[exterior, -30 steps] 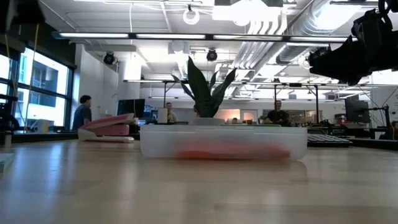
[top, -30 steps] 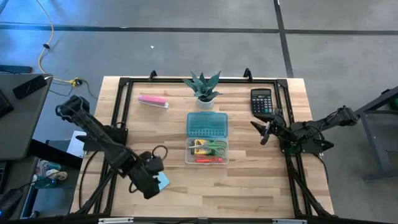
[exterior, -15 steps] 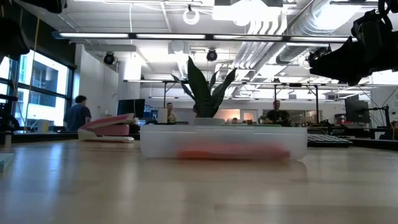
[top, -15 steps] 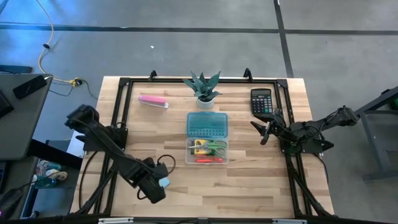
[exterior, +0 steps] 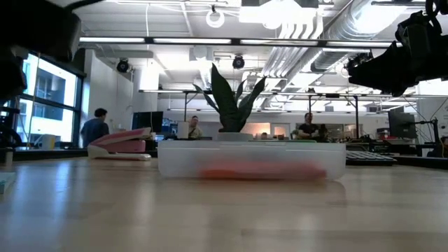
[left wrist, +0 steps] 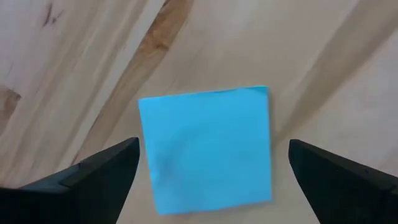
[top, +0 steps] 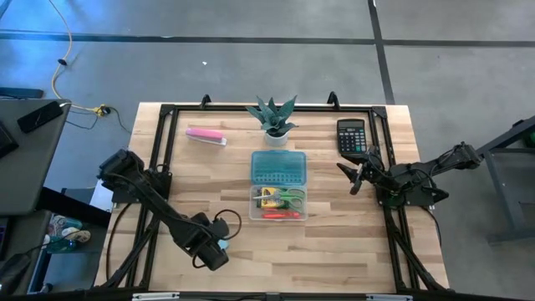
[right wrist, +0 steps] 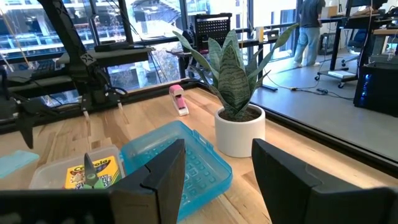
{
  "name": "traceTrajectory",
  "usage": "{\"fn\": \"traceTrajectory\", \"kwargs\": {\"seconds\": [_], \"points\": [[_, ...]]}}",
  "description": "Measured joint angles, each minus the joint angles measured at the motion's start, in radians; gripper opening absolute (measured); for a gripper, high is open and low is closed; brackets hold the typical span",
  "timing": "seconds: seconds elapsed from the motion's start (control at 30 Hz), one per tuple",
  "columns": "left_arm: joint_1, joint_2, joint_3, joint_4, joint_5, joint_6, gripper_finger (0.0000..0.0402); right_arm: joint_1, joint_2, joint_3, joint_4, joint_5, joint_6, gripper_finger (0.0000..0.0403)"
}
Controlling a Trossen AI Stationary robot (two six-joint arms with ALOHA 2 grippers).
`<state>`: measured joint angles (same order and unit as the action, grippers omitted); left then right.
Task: Pack school essentials
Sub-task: Put the blue sticky note into the supply box
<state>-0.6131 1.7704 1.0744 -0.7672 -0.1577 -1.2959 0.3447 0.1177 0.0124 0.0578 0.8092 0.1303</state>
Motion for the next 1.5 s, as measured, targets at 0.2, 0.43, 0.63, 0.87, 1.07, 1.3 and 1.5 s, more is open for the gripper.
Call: {"fn": "traceTrajectory", "kwargs": {"seconds": [0.2,0.43,0.63,0.87,1.07,1.3,1.5], "points": [[0.006,0.033,0.001,0.003,0.012,-0.002,0.0400,0.000,0.000,0.000,0.000,0.000,0.000,0.0174],[0.012,0.045,0.000,-0.001,0.019,-0.010,0.0400,0.000,0.000,0.000,0.000,0.000,0.000,0.0174],[0.012,0.074,0.003,0.024,0.025,-0.011,0.0400,0.000,0.000,0.000,-0.001,0.000,0.000,0.0174],[0.012,0.085,0.004,0.029,0.032,0.001,0.0400,0.000,0.010,0.000,-0.001,0.000,0.000,0.0174],[0.012,0.087,0.003,0.031,0.033,0.011,0.0377,0.000,0.011,0.000,-0.001,0.000,0.000,0.0174],[0.012,0.077,0.002,0.041,0.034,0.028,0.0325,0.000,0.011,0.000,-0.001,0.000,0.000,0.0174],[0.022,0.043,-0.004,0.032,-0.003,0.071,0.0304,0.000,0.011,0.000,-0.001,0.000,0.000,0.0174]]}}
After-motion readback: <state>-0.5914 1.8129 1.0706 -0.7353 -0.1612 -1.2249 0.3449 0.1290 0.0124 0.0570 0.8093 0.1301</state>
